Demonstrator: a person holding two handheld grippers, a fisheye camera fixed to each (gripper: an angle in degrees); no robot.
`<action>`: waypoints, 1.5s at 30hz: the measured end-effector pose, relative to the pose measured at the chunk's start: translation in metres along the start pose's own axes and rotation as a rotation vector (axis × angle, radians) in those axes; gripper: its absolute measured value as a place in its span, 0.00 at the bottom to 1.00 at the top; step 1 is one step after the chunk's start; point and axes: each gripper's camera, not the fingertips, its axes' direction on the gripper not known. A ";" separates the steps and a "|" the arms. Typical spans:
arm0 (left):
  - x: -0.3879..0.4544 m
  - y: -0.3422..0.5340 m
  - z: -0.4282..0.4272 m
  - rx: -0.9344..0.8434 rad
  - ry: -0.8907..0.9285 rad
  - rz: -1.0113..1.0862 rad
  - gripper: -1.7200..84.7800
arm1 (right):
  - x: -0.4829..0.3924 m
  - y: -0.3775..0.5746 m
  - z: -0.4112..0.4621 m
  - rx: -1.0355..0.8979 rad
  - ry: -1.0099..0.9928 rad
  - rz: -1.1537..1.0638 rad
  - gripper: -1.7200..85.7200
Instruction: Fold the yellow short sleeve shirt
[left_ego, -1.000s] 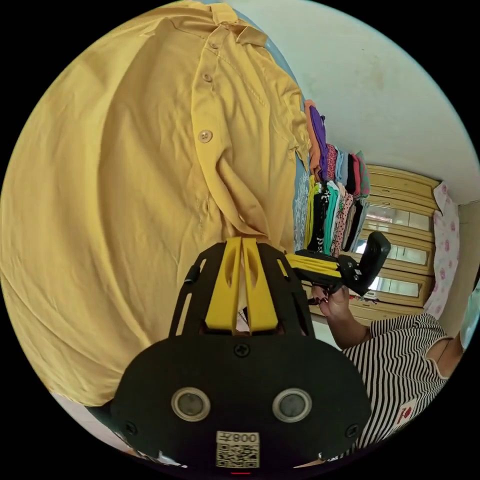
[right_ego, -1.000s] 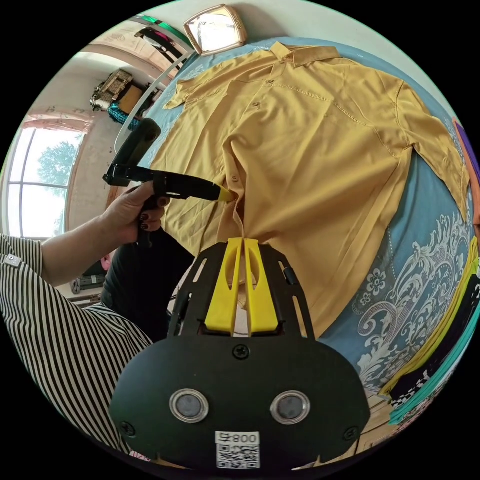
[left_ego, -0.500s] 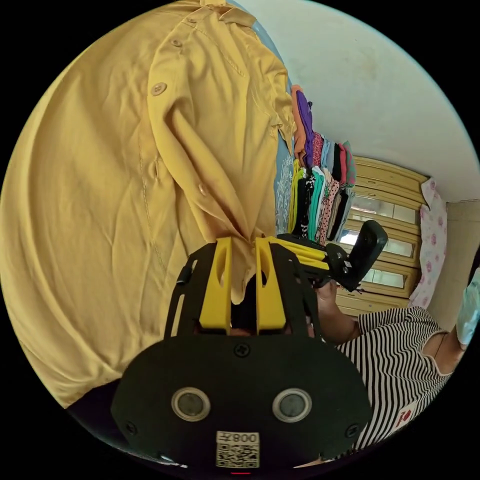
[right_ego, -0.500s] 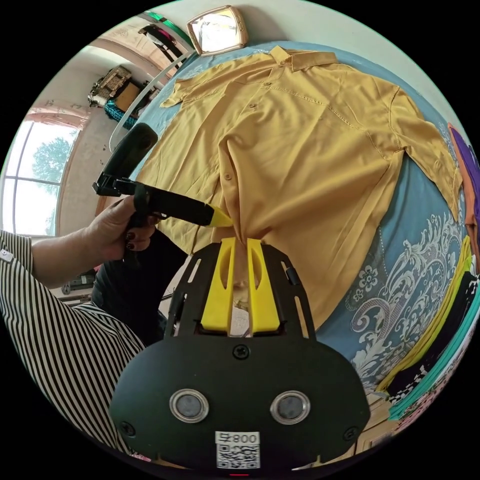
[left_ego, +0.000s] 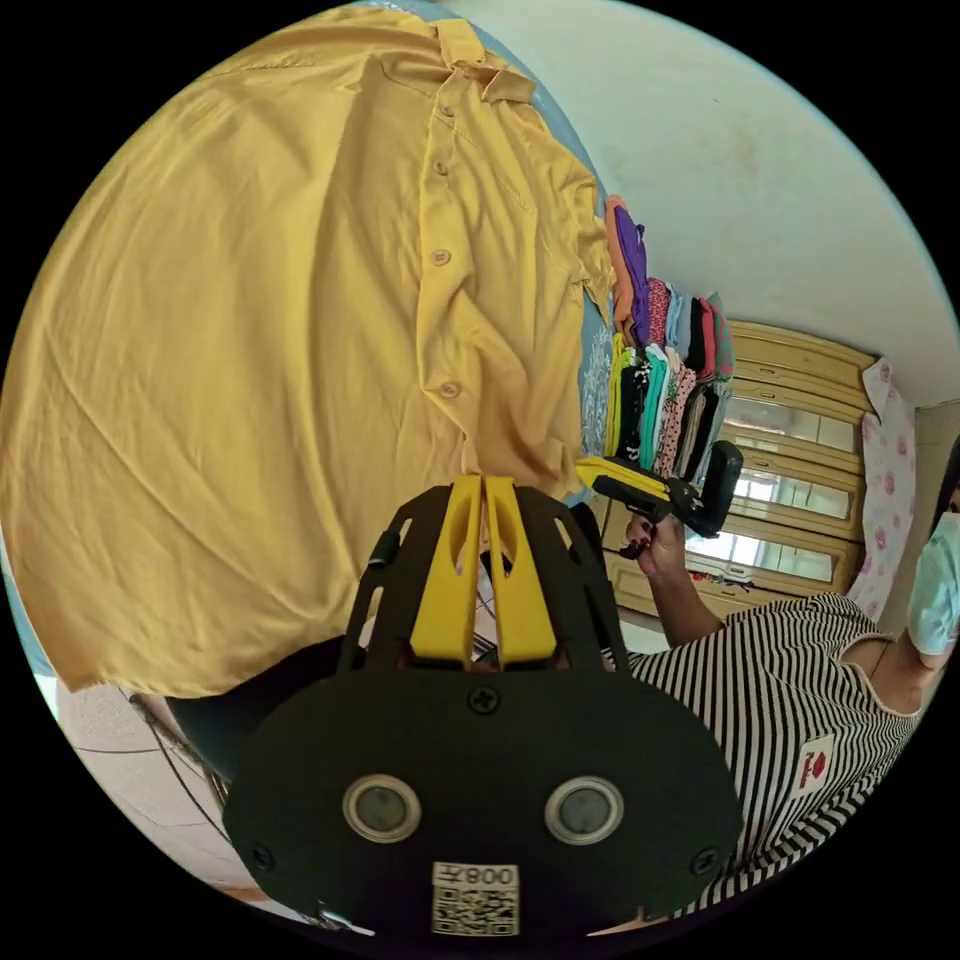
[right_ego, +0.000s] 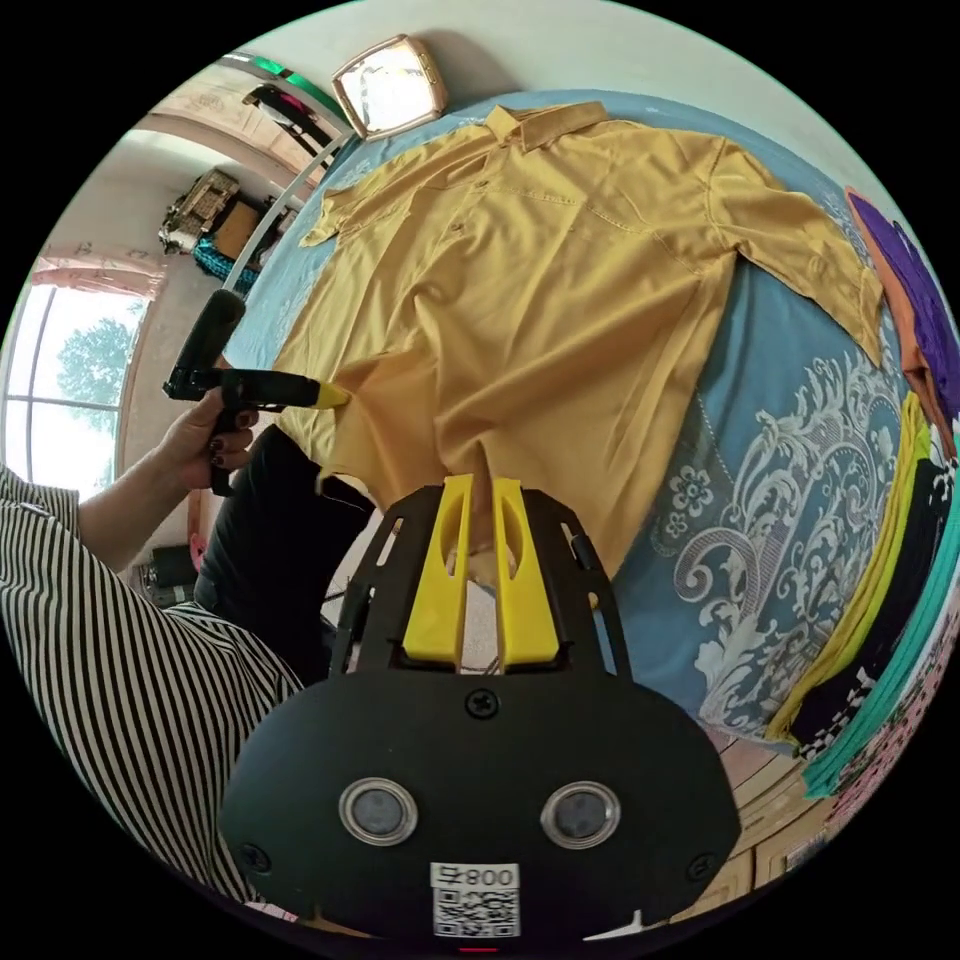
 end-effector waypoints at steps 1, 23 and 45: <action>-0.003 -0.001 0.002 -0.014 -0.009 -0.007 0.03 | 0.004 0.002 0.000 -0.009 0.021 0.013 0.08; 0.042 -0.071 0.012 0.126 -0.196 0.145 0.04 | 0.056 0.000 -0.047 0.017 0.074 0.245 0.02; 0.067 -0.213 0.029 0.246 -0.211 0.270 0.02 | 0.114 -0.274 -0.128 0.212 0.211 0.164 0.02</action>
